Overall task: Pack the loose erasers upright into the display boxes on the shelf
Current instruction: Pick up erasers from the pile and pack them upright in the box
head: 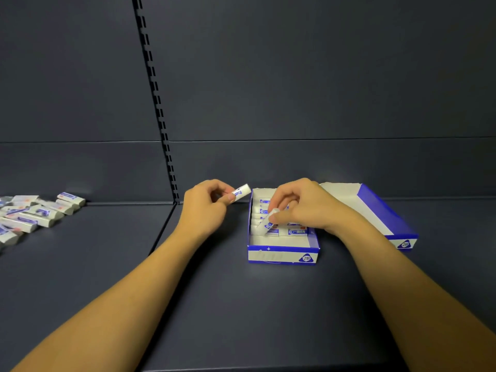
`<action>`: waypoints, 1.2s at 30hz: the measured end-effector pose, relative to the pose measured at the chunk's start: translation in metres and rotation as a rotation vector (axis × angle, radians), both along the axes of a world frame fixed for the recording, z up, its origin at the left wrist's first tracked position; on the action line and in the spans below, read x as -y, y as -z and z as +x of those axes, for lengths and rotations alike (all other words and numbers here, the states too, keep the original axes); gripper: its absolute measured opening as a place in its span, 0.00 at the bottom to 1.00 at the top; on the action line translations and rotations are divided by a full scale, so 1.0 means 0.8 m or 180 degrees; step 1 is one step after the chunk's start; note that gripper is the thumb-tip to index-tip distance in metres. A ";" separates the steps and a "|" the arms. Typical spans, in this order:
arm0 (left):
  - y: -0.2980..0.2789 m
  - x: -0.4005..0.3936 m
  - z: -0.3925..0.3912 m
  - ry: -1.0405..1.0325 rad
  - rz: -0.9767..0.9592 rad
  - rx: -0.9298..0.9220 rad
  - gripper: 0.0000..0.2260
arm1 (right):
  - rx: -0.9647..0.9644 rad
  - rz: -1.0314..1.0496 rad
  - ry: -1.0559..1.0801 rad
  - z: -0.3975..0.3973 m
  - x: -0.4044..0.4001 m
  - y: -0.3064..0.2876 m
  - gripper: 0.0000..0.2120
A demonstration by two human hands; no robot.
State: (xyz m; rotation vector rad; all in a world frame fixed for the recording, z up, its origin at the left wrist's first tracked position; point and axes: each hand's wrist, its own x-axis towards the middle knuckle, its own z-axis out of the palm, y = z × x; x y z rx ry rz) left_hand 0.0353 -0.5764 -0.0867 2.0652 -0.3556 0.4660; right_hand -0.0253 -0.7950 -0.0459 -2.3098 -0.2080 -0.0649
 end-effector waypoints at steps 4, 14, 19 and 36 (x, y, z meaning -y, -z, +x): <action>-0.001 0.005 0.001 0.0051 0.0001 0.0121 0.04 | -0.0023 -0.0111 0.0045 -0.001 -0.007 0.000 0.09; 0.008 0.012 0.002 0.0145 0.0050 0.0112 0.04 | 0.0052 -0.1080 0.0104 -0.009 -0.011 0.015 0.09; 0.010 0.014 0.001 0.0152 0.0048 0.0094 0.04 | 0.0157 -0.0952 0.0174 -0.009 -0.010 0.020 0.08; 0.011 0.011 -0.003 0.0149 -0.0036 0.0024 0.05 | 0.0250 -0.0710 0.0167 -0.006 -0.010 0.024 0.06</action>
